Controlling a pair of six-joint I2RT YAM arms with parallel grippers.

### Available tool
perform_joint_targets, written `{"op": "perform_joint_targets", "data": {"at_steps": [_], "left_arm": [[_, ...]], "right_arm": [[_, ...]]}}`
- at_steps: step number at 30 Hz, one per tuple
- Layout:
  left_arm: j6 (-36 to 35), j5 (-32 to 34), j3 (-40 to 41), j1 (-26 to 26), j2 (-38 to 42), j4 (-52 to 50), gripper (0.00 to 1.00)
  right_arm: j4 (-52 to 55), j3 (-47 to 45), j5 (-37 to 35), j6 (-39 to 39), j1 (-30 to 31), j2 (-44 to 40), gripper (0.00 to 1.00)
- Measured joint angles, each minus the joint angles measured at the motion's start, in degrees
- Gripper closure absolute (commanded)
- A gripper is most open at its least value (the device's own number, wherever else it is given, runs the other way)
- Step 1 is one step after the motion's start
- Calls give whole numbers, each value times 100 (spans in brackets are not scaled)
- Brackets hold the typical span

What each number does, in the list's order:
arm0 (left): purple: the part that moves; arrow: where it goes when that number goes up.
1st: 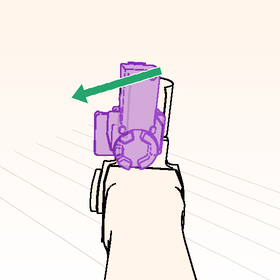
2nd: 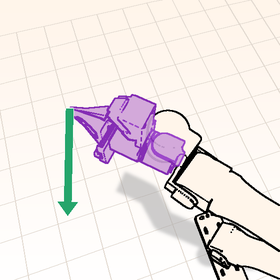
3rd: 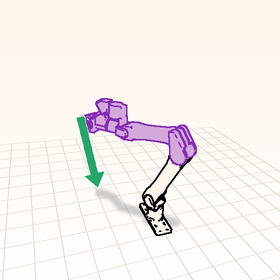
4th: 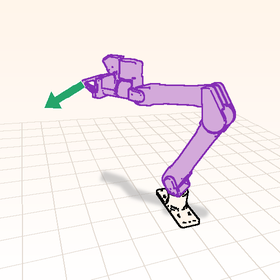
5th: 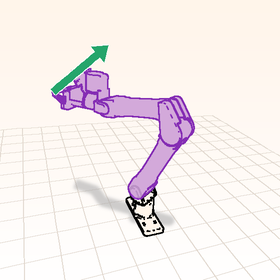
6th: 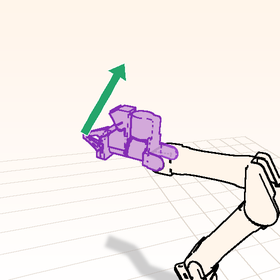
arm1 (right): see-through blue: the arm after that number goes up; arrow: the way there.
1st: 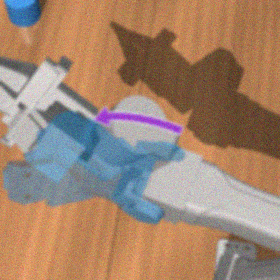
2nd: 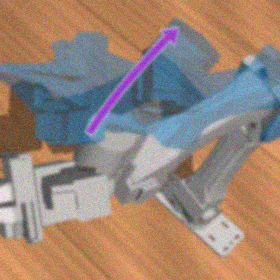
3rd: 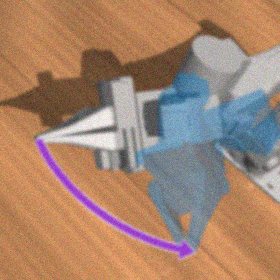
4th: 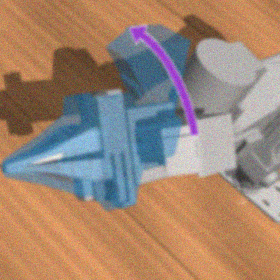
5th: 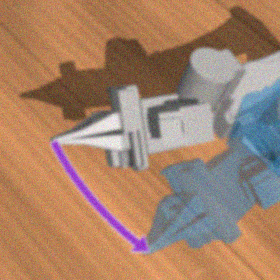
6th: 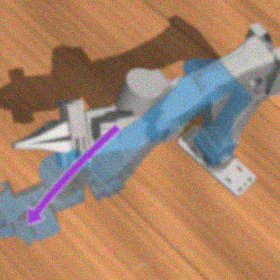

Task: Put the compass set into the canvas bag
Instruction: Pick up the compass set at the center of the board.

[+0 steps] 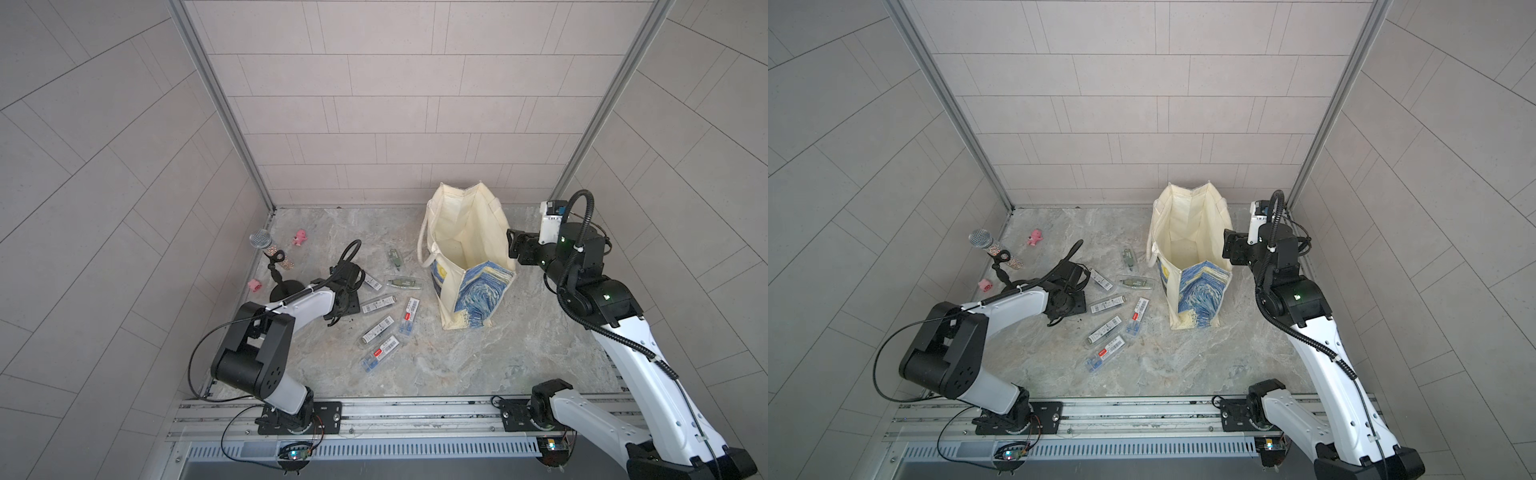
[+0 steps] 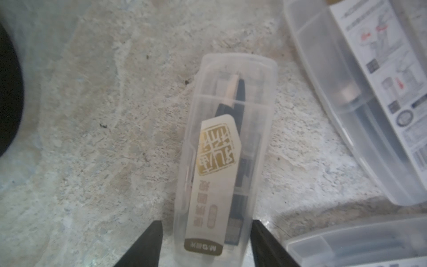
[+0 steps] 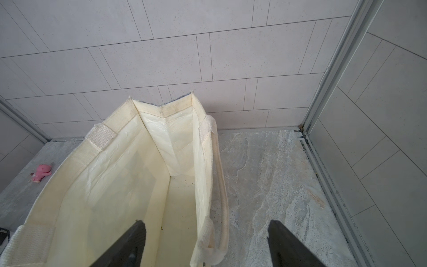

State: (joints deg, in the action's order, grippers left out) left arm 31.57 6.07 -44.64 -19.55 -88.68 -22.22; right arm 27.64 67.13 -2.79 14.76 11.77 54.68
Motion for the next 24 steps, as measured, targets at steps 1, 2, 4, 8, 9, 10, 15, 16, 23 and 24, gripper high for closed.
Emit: {"op": "perform_joint_targets", "data": {"at_steps": [1, 2, 4, 8, 9, 10, 15, 16, 23, 24], "left_arm": [[9, 9, 0, 0, 0, 15, 44], [15, 15, 0, 0, 0, 28, 46], [52, 44, 9, 0, 0, 72, 49], [107, 72, 35, -13, 22, 138, 59], [111, 70, 50, -13, 39, 142, 60], [118, 70, 74, -13, 79, 144, 63], [144, 61, 247, -24, 498, 205, 72], [142, 48, 308, -24, 627, 254, 74], [138, -125, 741, -24, 1263, 664, 88], [114, -197, 815, -24, 1331, 741, 91]], "right_arm": [[-2, 7, 2, 0, 15, 0, 15], [0, 11, 4, 0, 26, 2, 15], [0, 15, 11, 0, 55, 13, 15], [4, 72, 22, -4, 107, 63, 15], [4, 90, 24, -9, 125, 79, 15], [4, 103, 42, -15, 144, 87, 15], [4, 155, 181, -13, 282, 149, 15], [4, 155, 201, -15, 330, 160, 15], [50, 271, 234, -15, 566, 348, 15], [52, 295, 227, -15, 603, 365, 15]]}}
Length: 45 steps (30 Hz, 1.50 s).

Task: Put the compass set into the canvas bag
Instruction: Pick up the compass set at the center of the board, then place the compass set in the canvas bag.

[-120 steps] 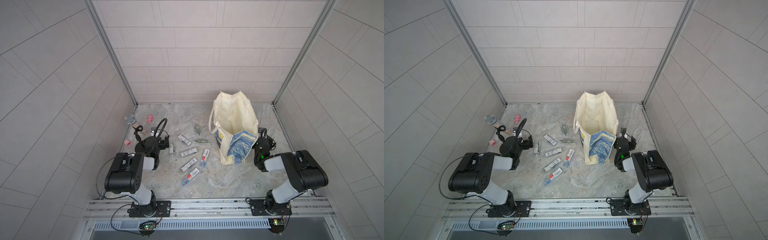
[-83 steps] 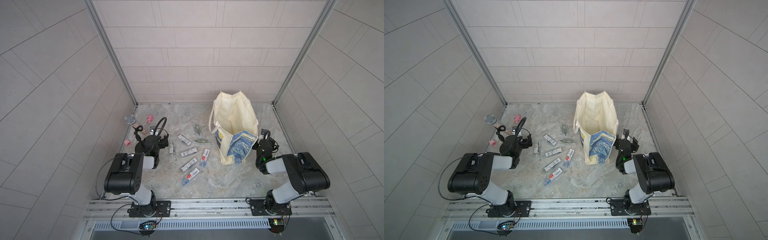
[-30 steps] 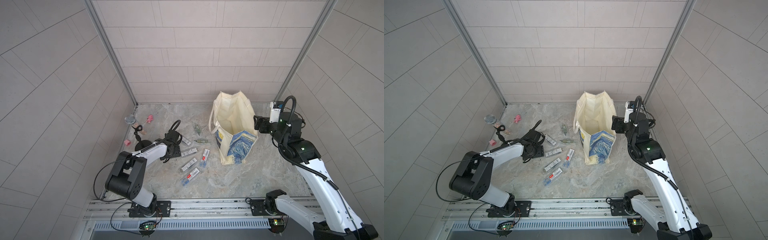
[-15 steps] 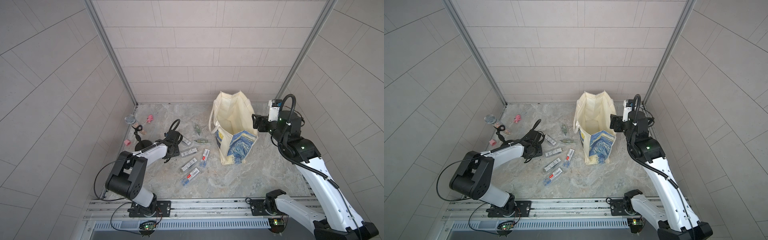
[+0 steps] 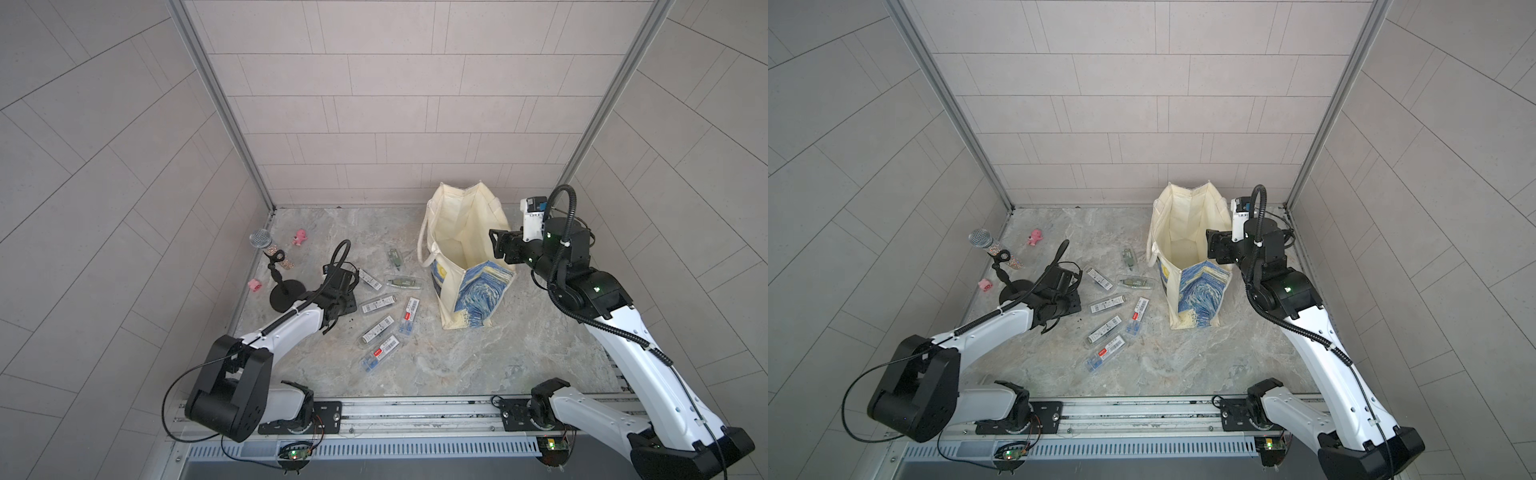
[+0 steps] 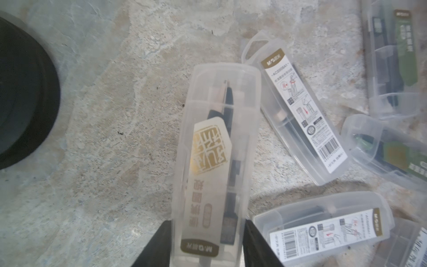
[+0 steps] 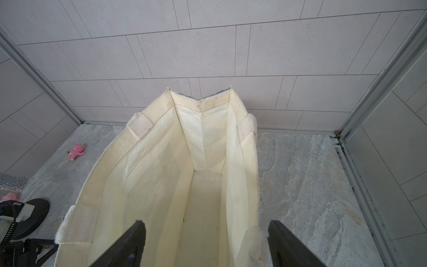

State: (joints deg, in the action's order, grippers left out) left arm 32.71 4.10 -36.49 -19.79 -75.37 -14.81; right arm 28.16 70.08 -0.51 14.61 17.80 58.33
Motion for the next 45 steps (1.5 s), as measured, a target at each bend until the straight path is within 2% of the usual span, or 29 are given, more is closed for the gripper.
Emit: {"op": "perform_joint_targets", "data": {"at_steps": [4, 11, 23, 29, 37, 45], "left_arm": [[-114, -286, 234, 0, 365, 199, 100], [-238, -750, 378, 0, 1425, 592, 100], [-321, -1609, 378, -136, 2717, 1462, 100], [-522, -1801, 365, -455, 2922, 1722, 100], [-710, -1963, 140, -691, 2852, 2055, 100], [-833, -1956, 94, -739, 2811, 2111, 100]], "right_arm": [[37, 111, -57, 0, 184, 24, 15], [192, 649, -74, 24, 586, 387, 15], [179, 1818, 935, 581, 1554, 1744, 20], [149, 2258, 1596, 817, 1919, 2446, 20], [57, 2592, 2044, 970, 2452, 3198, 21], [-44, 3080, 2334, 1154, 2581, 3836, 33]]}}
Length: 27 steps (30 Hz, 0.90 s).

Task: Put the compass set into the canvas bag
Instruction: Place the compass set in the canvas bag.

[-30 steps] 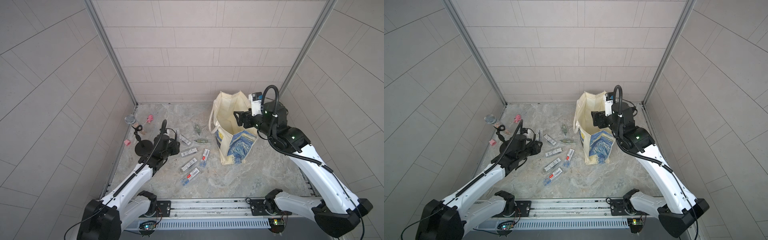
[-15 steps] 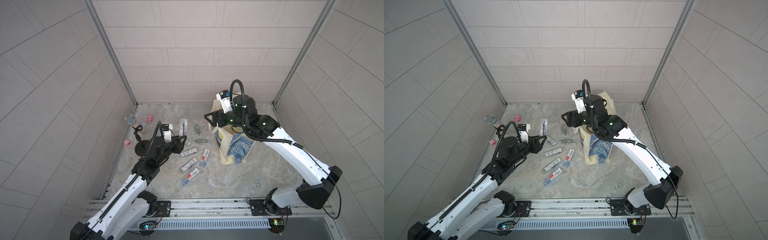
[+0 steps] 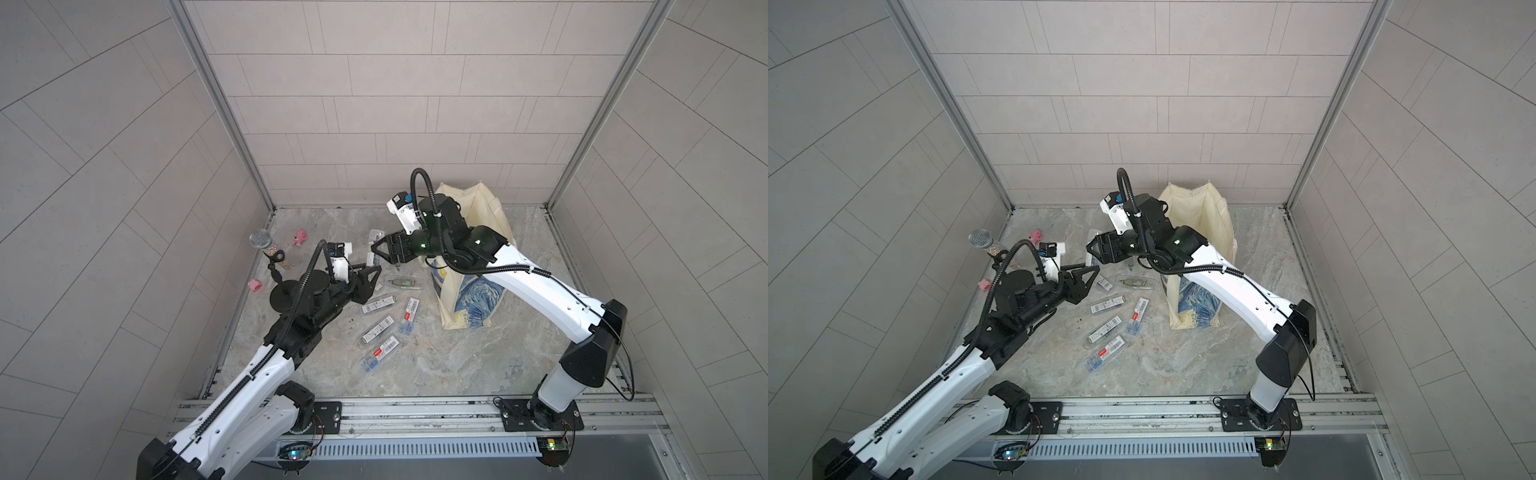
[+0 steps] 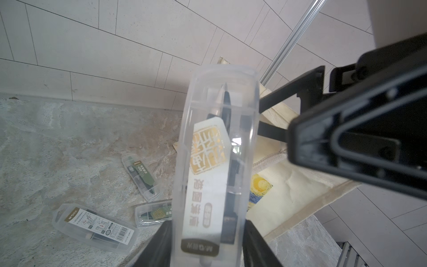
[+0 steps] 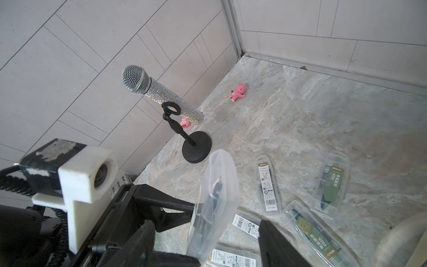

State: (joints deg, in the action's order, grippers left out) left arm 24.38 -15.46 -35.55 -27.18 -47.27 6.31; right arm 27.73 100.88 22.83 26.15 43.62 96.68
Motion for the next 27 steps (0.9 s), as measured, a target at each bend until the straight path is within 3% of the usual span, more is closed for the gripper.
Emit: {"op": "perform_joint_targets", "data": {"at_steps": [7, 12, 16, 17, 18, 19, 24, 27], "left_arm": [[-11, 7, 0, -39, 4, 50, 100], [-50, 11, 0, -61, 4, 74, 100], [-74, 31, 0, -63, -20, 50, 97], [-74, 46, 0, -68, -17, 63, 85], [-74, 61, 0, -70, -20, 92, 60], [-72, 76, 0, -72, -24, 105, 45], [-20, 96, 22, -76, 46, 151, 26], [-39, 42, 22, -85, 160, 11, 23]], "right_arm": [[-52, 79, 46, 140, 39, 251, 48], [-57, 81, 42, 195, 87, 391, 71], [-33, 111, 4, 170, 136, 422, 97], [-37, 122, 0, 164, 138, 422, 100], [-46, 138, -13, 144, 138, 422, 100], [-35, 144, -24, 120, 138, 422, 100], [197, 199, -334, -114, 120, 350, 100], [472, 254, -535, -293, -55, 199, 100]]}}
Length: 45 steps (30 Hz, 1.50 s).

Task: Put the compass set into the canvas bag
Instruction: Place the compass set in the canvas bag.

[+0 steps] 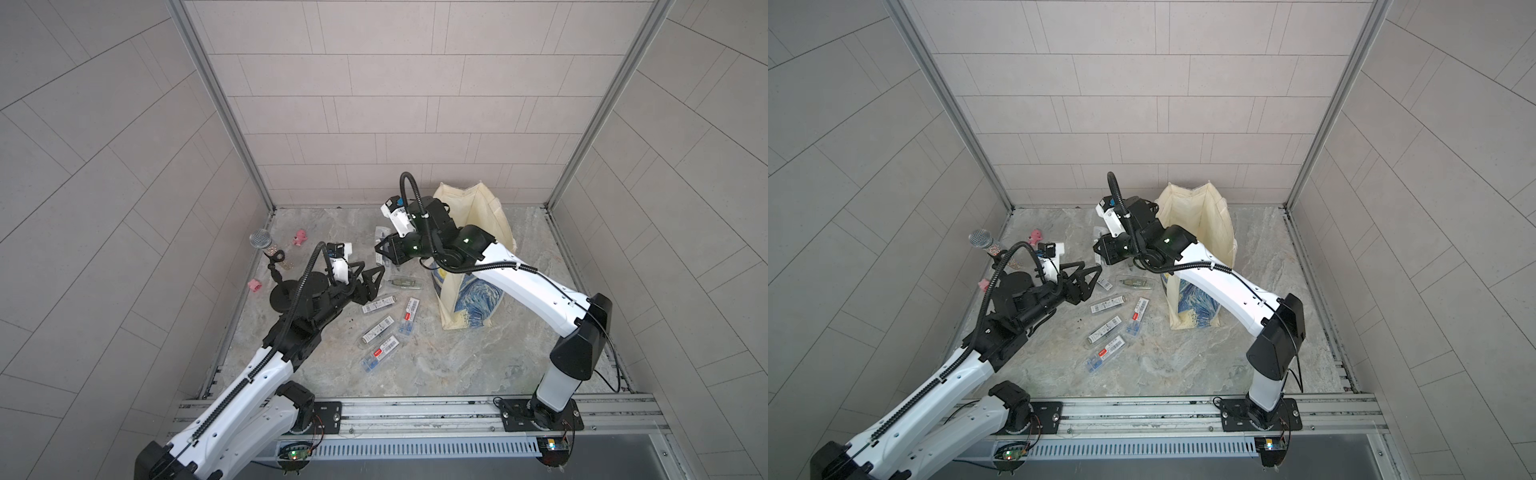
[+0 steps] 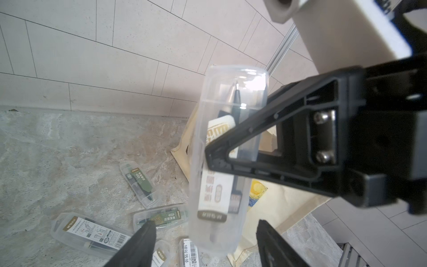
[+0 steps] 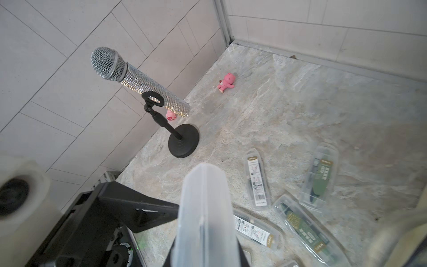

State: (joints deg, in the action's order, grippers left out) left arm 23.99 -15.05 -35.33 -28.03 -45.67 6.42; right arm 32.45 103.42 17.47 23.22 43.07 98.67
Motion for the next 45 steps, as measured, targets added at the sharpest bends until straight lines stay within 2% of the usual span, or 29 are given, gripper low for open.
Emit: {"op": "perform_joint_targets", "data": {"at_steps": [11, 15, 33, 45], "left_arm": [[-197, -101, -11, -2, -157, -1281, 25], [-199, -37, -17, -2, -317, -1451, 26], [-153, 702, -369, -2, -824, -2269, 26], [-153, 782, -376, -2, -909, -2385, 26]], "right_arm": [[944, 490, -1113, -811, -1729, -1158, 100], [1180, 492, -1338, -944, -2166, -1235, 100], [2013, 649, -2280, -1241, -2181, 516, 100], [2295, 872, -2334, -1307, -2186, 1473, 100]]}}
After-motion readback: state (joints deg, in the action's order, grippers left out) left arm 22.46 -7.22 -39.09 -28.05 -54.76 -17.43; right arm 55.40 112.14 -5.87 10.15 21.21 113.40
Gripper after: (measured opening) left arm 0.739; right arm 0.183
